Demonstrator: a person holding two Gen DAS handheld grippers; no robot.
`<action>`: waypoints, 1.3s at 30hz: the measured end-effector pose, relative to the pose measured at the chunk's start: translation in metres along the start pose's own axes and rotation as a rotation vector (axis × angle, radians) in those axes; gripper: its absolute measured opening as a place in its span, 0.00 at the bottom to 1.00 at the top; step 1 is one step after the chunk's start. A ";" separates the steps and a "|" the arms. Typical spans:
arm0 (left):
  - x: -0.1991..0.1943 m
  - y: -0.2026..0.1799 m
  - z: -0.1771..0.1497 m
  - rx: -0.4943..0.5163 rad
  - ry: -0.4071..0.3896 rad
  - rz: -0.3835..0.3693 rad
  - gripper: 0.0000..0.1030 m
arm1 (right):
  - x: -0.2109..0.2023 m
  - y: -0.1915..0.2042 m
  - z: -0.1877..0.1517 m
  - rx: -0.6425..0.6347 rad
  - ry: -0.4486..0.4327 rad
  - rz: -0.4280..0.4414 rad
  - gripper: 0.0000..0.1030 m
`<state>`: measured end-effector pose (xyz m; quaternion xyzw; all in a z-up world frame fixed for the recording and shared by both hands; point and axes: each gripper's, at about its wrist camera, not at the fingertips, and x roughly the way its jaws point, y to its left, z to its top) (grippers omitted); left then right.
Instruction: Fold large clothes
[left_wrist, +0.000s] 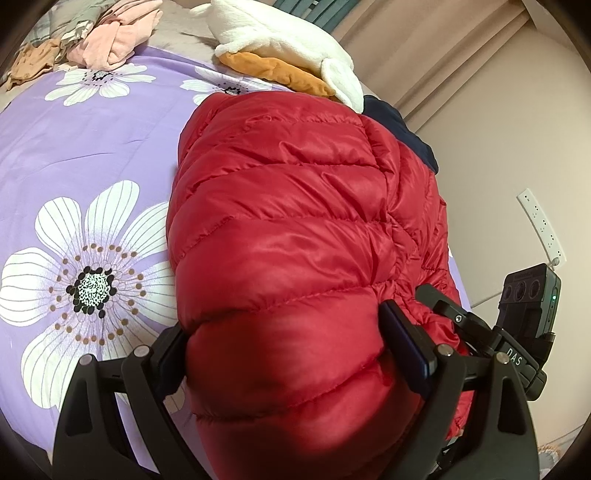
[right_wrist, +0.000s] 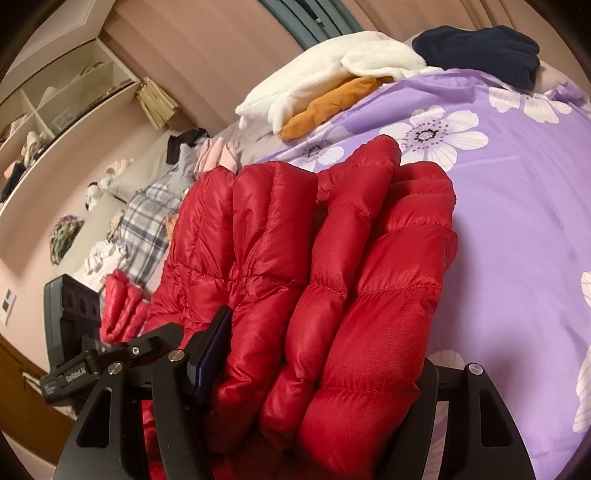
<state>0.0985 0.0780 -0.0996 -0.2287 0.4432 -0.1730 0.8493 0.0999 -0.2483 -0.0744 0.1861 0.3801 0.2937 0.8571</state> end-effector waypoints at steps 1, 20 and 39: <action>0.000 0.001 0.001 -0.001 0.001 -0.001 0.90 | 0.000 0.000 0.000 -0.001 0.001 0.000 0.67; 0.003 0.006 0.005 0.001 0.000 -0.001 0.90 | 0.001 0.003 -0.001 -0.004 -0.001 -0.003 0.67; 0.001 0.006 0.004 0.003 -0.003 0.002 0.90 | 0.003 0.007 -0.002 -0.009 -0.008 -0.012 0.67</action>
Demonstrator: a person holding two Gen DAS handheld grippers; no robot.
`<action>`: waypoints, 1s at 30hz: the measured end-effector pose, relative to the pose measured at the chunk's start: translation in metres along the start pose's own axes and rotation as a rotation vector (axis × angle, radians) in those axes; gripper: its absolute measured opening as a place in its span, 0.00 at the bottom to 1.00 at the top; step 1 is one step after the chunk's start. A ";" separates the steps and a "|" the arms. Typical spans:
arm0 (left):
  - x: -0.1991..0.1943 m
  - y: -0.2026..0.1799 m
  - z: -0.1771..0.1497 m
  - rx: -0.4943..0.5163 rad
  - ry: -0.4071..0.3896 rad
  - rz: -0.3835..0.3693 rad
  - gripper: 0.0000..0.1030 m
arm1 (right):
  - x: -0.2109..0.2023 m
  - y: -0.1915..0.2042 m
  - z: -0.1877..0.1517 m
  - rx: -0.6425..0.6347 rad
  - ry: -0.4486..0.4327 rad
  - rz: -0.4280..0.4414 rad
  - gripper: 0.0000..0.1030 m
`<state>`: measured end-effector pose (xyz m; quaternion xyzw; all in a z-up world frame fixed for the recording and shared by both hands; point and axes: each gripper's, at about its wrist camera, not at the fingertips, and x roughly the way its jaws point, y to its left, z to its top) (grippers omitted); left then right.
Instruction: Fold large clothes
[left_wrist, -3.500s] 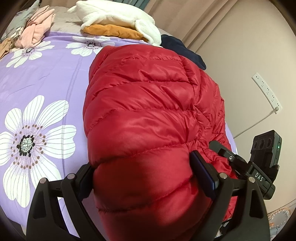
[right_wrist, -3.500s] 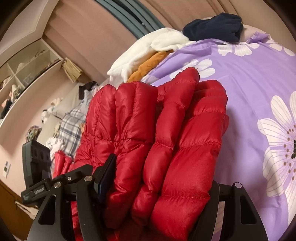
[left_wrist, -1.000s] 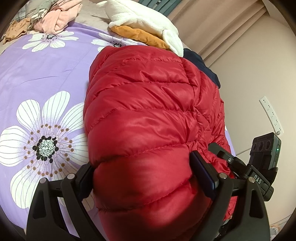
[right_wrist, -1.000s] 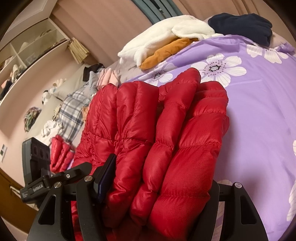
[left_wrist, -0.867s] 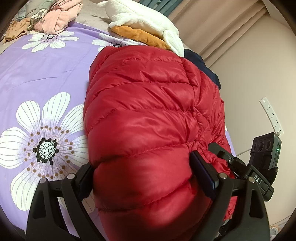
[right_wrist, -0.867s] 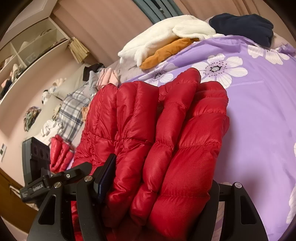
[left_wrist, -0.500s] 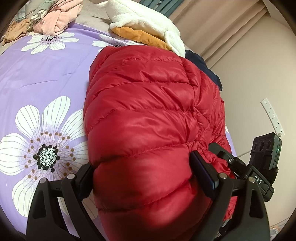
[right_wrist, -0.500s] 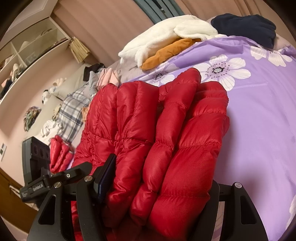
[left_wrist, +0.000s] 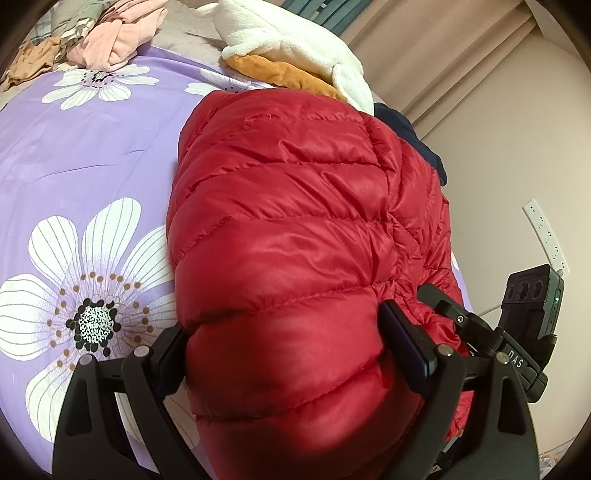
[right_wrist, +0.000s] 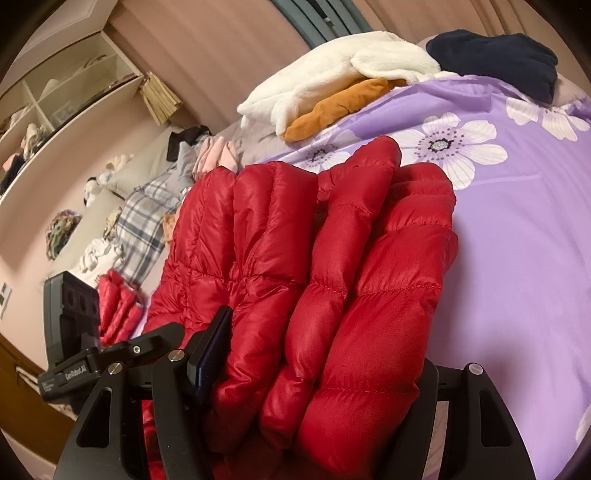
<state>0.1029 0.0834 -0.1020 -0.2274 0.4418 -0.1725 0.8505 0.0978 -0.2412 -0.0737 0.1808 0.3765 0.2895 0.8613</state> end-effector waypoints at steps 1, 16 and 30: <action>0.000 0.000 0.000 0.001 0.001 0.001 0.90 | 0.000 0.000 0.000 -0.002 0.000 -0.002 0.67; 0.001 0.001 0.000 -0.001 0.001 0.002 0.90 | 0.001 0.001 0.000 -0.007 -0.004 -0.007 0.67; 0.000 0.003 0.006 0.006 -0.009 0.000 0.90 | 0.001 -0.002 0.008 -0.019 -0.018 -0.008 0.67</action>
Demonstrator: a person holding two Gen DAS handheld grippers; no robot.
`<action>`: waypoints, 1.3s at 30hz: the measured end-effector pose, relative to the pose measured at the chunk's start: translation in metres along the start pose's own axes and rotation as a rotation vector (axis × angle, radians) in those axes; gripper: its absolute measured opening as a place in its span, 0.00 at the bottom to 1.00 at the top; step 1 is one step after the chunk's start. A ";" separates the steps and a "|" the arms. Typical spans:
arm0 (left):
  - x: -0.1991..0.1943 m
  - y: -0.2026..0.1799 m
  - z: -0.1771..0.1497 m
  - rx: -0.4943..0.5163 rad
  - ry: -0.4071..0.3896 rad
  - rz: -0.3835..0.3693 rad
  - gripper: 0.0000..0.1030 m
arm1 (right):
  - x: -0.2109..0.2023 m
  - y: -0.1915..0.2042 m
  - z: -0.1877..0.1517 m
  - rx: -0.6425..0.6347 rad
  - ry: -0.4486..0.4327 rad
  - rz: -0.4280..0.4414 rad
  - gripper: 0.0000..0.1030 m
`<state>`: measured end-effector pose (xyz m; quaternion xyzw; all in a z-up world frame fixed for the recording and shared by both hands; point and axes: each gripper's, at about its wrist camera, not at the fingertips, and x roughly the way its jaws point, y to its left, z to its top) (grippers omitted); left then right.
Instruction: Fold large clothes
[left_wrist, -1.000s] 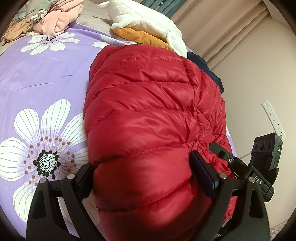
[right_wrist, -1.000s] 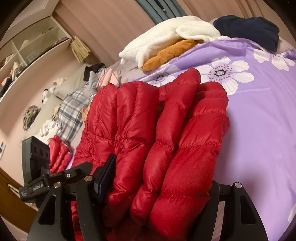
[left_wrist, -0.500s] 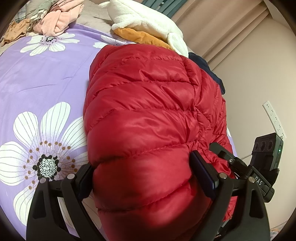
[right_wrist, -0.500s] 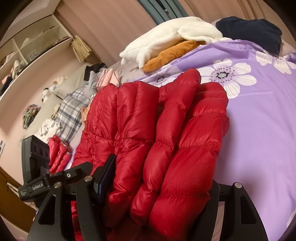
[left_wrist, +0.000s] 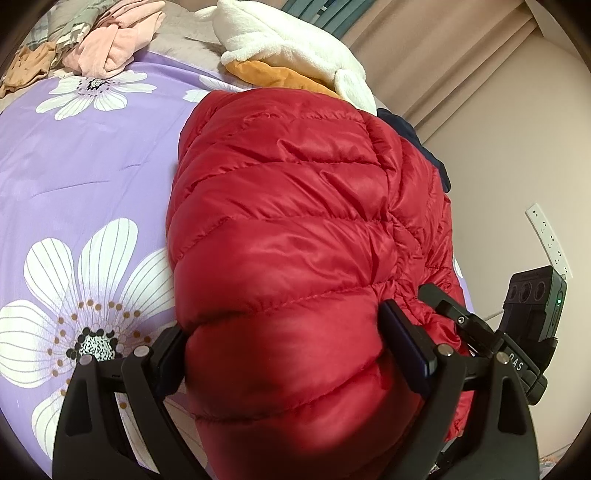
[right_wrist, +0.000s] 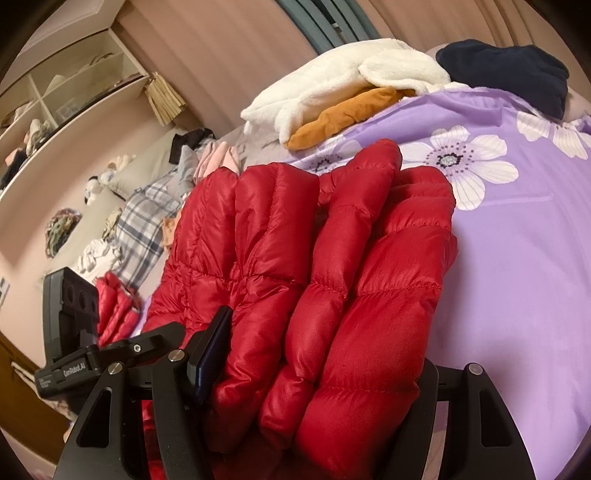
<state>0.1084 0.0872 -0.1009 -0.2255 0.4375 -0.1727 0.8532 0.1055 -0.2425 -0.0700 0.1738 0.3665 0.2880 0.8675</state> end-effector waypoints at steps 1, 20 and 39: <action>0.000 0.001 0.001 0.002 -0.001 0.000 0.90 | 0.000 0.000 0.001 -0.003 -0.001 0.000 0.67; 0.007 0.004 0.015 0.020 -0.005 0.002 0.90 | 0.011 -0.003 0.019 -0.017 -0.022 0.001 0.67; 0.010 0.006 0.017 0.023 -0.001 0.005 0.90 | 0.017 0.001 0.022 -0.014 -0.018 -0.006 0.67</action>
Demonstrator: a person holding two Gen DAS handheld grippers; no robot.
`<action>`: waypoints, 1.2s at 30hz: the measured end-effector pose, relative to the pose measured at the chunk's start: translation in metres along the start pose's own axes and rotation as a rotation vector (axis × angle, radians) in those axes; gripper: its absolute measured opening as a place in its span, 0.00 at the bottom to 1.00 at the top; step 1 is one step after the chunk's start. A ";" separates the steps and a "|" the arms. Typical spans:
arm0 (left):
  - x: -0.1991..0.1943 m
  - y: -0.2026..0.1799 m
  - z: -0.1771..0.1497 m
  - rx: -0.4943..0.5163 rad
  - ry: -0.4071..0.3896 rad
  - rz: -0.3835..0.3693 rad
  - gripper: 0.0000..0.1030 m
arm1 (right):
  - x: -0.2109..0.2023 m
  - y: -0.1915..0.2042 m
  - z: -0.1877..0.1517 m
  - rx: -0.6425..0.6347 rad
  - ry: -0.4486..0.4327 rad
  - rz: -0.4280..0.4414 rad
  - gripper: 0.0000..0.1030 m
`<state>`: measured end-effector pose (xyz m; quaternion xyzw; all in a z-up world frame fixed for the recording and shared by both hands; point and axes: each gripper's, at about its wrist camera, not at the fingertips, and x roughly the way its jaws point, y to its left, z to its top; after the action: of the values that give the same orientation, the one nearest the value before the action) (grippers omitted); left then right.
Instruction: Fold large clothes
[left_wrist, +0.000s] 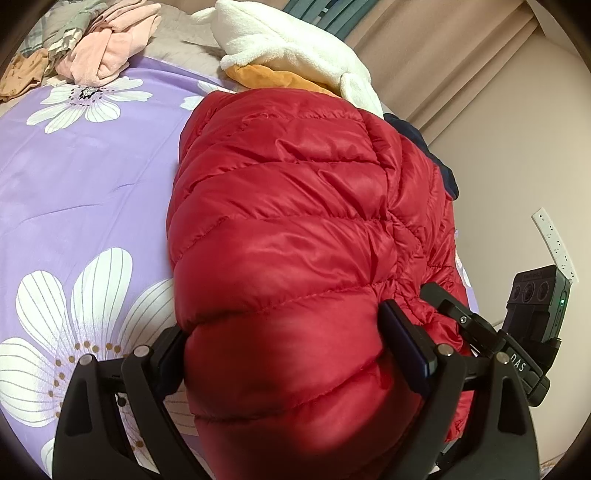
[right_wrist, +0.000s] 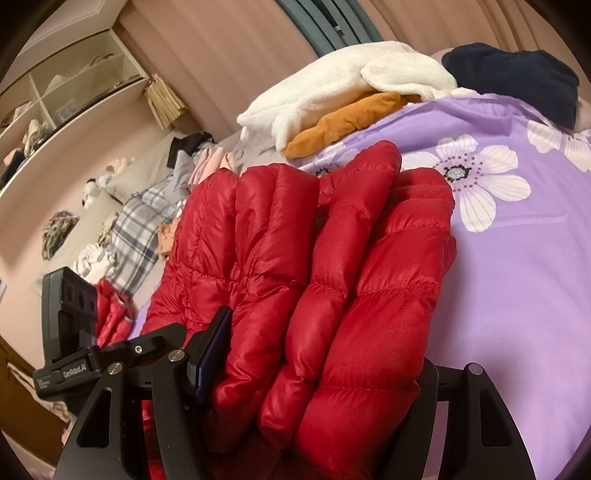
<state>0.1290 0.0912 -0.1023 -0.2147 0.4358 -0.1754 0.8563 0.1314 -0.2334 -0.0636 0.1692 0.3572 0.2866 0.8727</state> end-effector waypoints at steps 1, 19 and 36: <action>0.000 0.000 0.000 -0.001 0.001 0.001 0.90 | 0.001 0.000 -0.001 0.000 0.001 -0.001 0.67; 0.010 0.006 -0.003 -0.016 0.024 0.017 0.91 | 0.010 0.004 -0.011 0.022 0.019 -0.031 0.67; 0.012 0.009 -0.003 -0.020 0.025 0.019 0.91 | 0.011 0.003 -0.010 0.023 0.018 -0.035 0.67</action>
<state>0.1341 0.0922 -0.1163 -0.2169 0.4503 -0.1653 0.8502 0.1300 -0.2236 -0.0747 0.1704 0.3711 0.2684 0.8725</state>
